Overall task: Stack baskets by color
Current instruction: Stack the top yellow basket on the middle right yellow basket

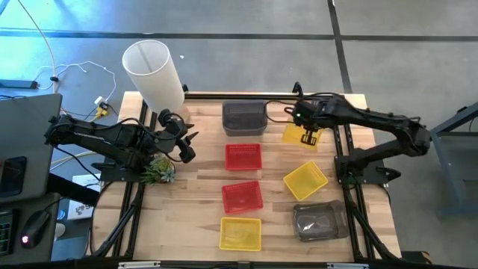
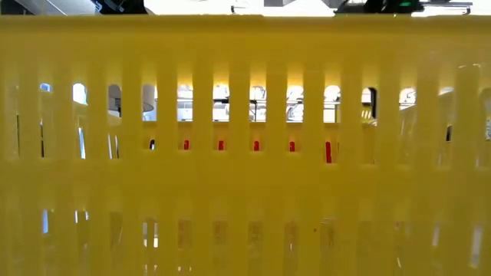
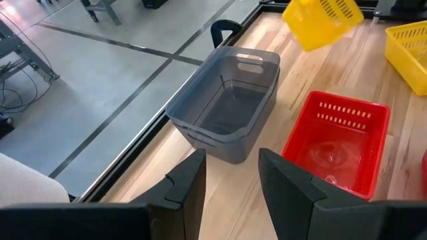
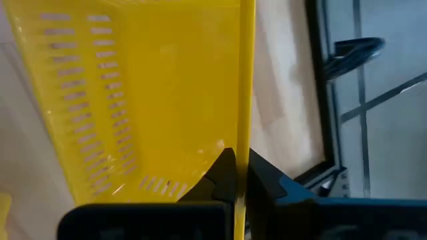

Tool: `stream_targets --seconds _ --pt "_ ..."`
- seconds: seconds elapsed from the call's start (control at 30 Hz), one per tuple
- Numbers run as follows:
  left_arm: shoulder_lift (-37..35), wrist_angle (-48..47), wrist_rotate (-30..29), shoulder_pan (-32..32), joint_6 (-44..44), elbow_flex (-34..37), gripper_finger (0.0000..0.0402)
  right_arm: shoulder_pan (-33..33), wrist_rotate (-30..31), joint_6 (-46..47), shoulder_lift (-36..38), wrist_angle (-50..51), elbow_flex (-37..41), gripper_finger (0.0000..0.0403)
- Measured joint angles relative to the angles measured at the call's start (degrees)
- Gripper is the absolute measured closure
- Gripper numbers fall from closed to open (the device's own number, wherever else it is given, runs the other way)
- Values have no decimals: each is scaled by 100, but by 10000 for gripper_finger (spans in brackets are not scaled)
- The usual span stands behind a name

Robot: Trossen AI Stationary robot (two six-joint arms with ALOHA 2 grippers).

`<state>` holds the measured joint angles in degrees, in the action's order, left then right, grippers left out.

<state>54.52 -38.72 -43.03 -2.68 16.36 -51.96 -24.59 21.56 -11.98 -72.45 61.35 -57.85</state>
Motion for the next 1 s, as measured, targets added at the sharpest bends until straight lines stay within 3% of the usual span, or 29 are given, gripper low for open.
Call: stream_targets --seconds 0.3,0.6,1.0 --pt "2 0 0 0 22 0 277 416 -320 -711 742 478 -563 403" --pt "2 0 0 0 22 0 277 1096 -1108 -974 763 1236 -998 403" --pt "2 -2 2 0 157 0 277 2355 -1293 -906 573 1456 -970 403"
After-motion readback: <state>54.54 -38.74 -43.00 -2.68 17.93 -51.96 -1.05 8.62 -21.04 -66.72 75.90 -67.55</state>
